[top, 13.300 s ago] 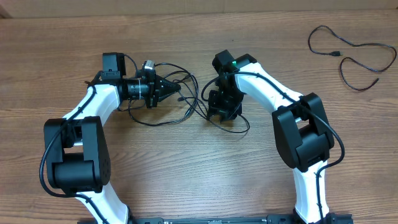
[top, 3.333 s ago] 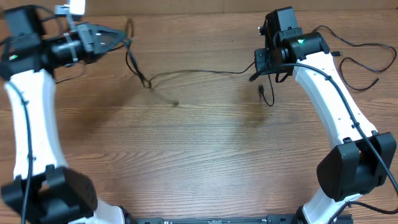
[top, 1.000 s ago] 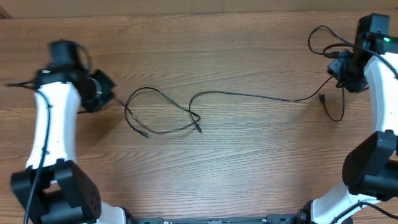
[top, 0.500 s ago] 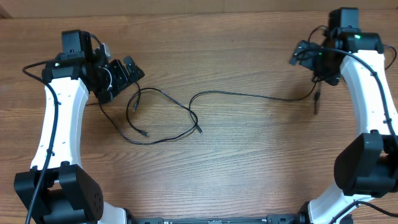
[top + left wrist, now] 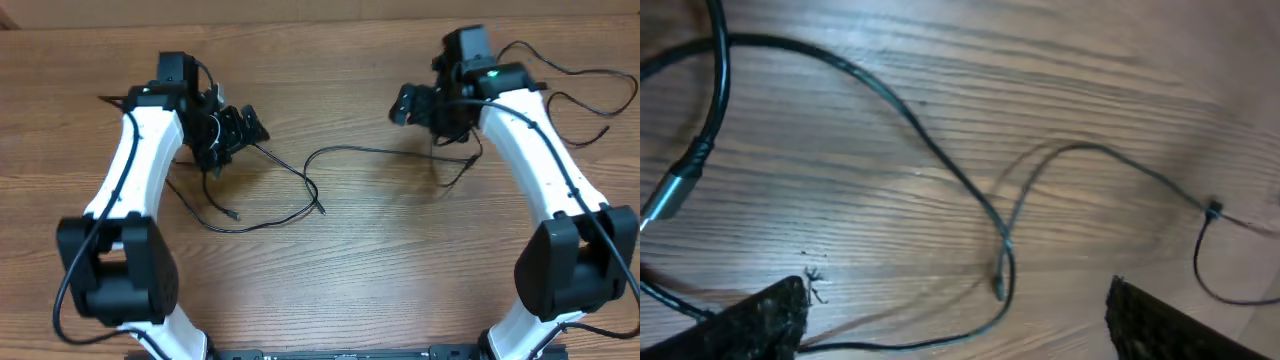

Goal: Untangle cables

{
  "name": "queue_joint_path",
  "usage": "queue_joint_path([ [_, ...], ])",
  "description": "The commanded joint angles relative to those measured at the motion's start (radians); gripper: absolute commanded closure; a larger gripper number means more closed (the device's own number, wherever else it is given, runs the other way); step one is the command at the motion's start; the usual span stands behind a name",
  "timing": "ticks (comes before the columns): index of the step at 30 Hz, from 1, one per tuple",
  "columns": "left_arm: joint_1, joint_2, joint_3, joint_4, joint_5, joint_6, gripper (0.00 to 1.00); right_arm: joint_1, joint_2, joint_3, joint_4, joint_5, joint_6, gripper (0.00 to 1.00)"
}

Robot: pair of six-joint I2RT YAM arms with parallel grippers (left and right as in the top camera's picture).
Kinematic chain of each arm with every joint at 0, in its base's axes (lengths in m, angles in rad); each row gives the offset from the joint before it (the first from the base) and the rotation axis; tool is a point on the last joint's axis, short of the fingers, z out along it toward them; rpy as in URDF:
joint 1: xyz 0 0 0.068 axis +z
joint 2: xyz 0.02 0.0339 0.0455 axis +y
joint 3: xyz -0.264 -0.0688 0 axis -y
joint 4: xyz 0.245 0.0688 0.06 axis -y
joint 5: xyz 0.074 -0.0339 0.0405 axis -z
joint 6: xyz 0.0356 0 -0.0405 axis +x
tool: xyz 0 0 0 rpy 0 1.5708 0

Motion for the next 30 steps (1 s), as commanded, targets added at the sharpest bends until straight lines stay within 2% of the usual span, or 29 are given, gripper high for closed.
queue_joint_path([
  [1,0.003,0.087,0.014,0.000,-0.041,-0.016,0.13,0.071,0.000,-0.054,0.038,-0.015,0.029,0.09],
  [5,-0.002,0.169,0.014,0.019,-0.004,-0.010,0.19,0.138,0.000,-0.091,0.097,-0.015,0.071,0.16],
  [8,-0.006,0.217,0.014,0.053,0.040,-0.022,0.38,0.173,0.000,-0.122,0.150,-0.014,0.118,0.22],
  [9,-0.006,0.228,0.014,0.059,0.041,-0.034,0.39,0.184,0.002,-0.134,0.173,-0.014,0.136,0.23],
  [14,-0.006,0.262,0.014,0.110,0.038,-0.050,0.38,0.224,0.002,-0.192,0.272,-0.014,0.169,0.28],
  [20,-0.031,0.262,0.014,0.192,0.022,-0.060,0.37,0.258,0.003,-0.266,0.380,-0.015,0.218,0.28],
  [25,-0.068,0.262,0.014,0.201,-0.105,-0.158,0.39,0.275,0.018,-0.267,0.405,-0.015,0.218,0.28],
  [30,-0.116,0.262,0.014,0.208,-0.175,-0.163,0.41,0.282,0.065,-0.267,0.416,-0.019,0.283,0.30],
])
